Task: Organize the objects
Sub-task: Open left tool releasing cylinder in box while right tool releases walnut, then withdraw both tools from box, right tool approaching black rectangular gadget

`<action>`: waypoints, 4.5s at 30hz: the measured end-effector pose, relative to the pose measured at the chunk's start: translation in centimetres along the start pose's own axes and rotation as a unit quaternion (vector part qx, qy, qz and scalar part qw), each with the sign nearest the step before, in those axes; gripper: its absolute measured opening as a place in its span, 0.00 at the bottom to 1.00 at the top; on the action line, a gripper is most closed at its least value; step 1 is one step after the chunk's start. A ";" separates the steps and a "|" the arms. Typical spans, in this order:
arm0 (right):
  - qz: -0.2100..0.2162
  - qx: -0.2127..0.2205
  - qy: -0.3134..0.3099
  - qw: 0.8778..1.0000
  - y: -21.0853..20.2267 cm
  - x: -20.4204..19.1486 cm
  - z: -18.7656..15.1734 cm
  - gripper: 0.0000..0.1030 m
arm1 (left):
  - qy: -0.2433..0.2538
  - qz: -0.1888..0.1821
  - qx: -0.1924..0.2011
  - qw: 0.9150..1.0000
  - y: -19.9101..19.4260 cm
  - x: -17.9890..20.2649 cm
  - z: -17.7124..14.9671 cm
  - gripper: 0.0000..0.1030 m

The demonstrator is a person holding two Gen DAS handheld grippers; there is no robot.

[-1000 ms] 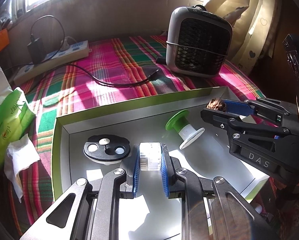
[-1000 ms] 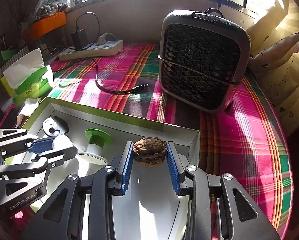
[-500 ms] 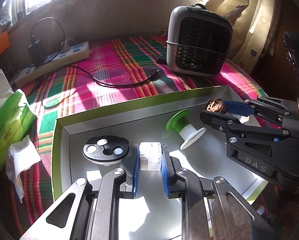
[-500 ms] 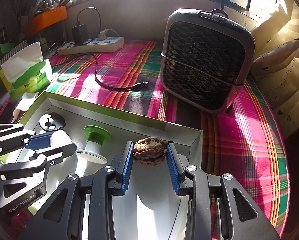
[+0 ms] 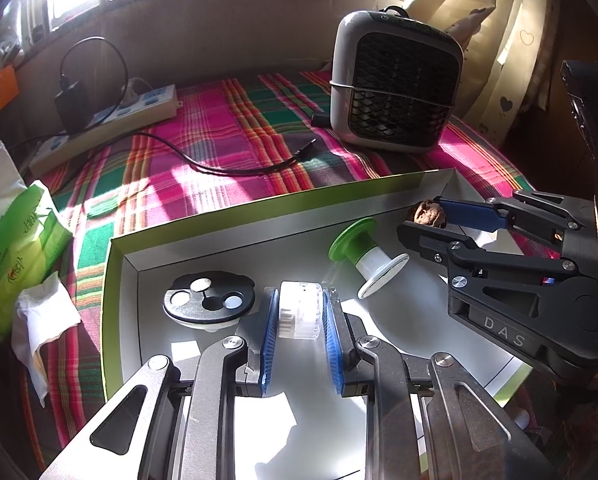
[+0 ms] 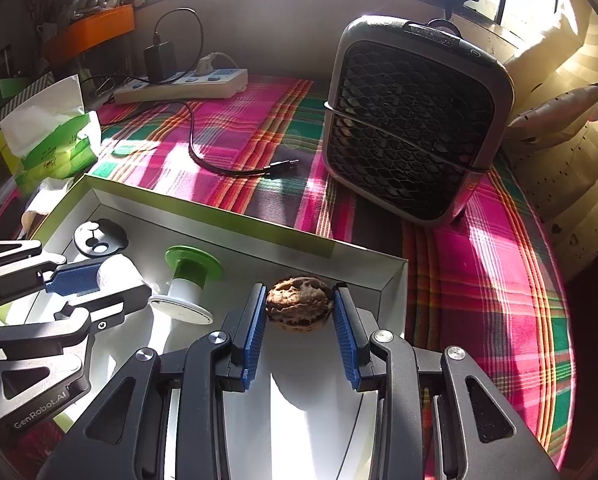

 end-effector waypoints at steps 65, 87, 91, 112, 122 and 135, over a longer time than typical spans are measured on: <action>0.002 0.040 0.069 0.997 -7.4 0.3 -3.0 0.48 | 0.001 0.018 0.042 0.999 -6.2 1.5 -3.6 0.35; 0.000 0.050 0.074 0.996 -10.9 -0.2 -7.6 0.48 | -0.005 0.007 0.055 0.998 -9.7 2.1 -8.5 0.35; -0.005 0.057 0.073 0.996 -11.7 -0.3 -8.5 0.48 | -0.002 -0.001 0.048 0.999 -10.0 2.3 -9.9 0.35; 0.005 0.044 0.092 0.995 -12.6 0.4 -12.5 0.48 | -0.014 -0.048 0.034 0.998 -11.0 3.1 -13.9 0.35; 0.023 0.045 0.090 0.995 -13.1 -0.7 -12.9 0.49 | -0.015 -0.060 0.025 0.998 -10.8 3.8 -14.8 0.35; 0.019 0.042 0.068 0.997 -13.2 -3.3 -13.0 0.61 | -0.017 -0.058 0.013 0.998 -10.3 4.0 -15.6 0.35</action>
Point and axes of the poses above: each gripper's, at about its wrist camera, not at the fingertips, and y roughly the way its jaws point, x to its right, z to its top, the point moved 3 cm from there along y, roughly the way its jaws point, and after that the axes turned 11 degrees about -z, right-handed, at the moved point
